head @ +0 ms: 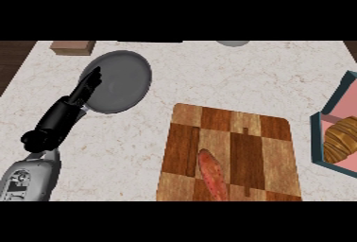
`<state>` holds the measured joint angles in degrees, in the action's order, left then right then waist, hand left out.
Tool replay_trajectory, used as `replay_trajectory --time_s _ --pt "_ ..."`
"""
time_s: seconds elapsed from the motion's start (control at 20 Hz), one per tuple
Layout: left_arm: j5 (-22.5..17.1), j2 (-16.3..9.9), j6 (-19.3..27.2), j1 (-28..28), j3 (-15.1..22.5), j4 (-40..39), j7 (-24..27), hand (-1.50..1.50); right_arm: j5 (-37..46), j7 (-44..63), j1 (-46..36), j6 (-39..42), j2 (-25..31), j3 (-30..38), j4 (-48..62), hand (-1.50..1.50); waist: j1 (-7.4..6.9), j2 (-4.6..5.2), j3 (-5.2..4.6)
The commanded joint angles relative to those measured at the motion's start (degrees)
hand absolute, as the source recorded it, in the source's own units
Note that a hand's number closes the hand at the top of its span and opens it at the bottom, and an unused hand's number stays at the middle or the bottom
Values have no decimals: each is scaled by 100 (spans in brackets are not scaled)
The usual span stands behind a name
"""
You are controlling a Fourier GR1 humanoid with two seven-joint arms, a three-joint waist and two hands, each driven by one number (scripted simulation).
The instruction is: Pick the croissant from the cutting board and place it in the cardboard box
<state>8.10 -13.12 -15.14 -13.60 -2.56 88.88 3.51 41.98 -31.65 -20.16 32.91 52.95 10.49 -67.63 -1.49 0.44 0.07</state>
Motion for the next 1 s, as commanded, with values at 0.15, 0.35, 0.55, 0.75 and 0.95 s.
replay_trajectory --time_s 0.15,0.35,0.55,0.75,0.95 --pt "190 68 66 -79 114 -192 75 0 -745 -1446 -629 473 136 -48 861 -150 58 0 -1" --pt "87 83 94 -16 9 -151 41 0 -2352 -984 -780 716 -1001 668 1244 -150 147 -34 7" --pt "66 6 15 103 6 -8 41 0 -3534 120 -1133 1278 -1186 1363 2131 -150 55 -53 -7" --pt "210 109 147 3 94 -81 70 0 -4283 1125 -1705 1620 -791 1918 3100 -150 42 -6 -3" --pt "71 26 -47 39 32 -142 252 0 -4447 1325 -2177 1652 -132 2243 4132 -150 -61 46 10"
